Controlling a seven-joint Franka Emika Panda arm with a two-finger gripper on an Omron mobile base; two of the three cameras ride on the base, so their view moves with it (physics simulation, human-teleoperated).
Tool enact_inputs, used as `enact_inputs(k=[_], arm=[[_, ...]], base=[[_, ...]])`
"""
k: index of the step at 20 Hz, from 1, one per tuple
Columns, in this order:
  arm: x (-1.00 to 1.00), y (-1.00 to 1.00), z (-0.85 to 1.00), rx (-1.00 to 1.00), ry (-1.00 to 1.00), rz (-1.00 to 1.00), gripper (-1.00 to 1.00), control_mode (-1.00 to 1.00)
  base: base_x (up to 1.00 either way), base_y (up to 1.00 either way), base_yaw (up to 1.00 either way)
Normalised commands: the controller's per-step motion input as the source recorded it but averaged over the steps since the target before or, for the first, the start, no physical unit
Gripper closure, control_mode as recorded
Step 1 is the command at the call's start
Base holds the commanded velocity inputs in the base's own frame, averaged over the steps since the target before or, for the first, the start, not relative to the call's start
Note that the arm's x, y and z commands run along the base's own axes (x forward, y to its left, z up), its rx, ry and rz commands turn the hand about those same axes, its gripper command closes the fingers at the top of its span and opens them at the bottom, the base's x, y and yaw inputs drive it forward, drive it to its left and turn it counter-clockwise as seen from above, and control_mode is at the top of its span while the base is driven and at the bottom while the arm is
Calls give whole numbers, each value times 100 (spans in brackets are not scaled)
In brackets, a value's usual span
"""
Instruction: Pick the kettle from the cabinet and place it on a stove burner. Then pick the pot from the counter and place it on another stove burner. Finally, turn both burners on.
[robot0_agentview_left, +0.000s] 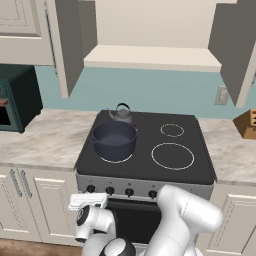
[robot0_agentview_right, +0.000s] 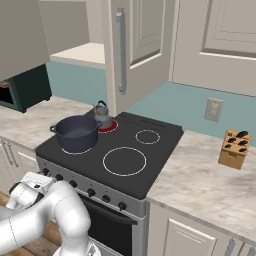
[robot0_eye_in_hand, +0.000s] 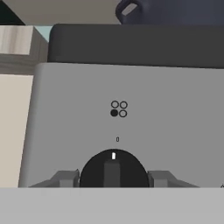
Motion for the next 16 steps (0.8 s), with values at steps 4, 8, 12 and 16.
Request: enact_inputs(k=[4,8,12,16], arm=[[0,0,3,-15,4,0,100,-100],[0,0,7,-16,4,-2,100,-100],[0,0,6,-16,5,-4,100,-100],[0,0,2,-16,6,-6,100,-100]], base=[[0,0,0],[0,0,0],[0,0,0],[0,0,0]])
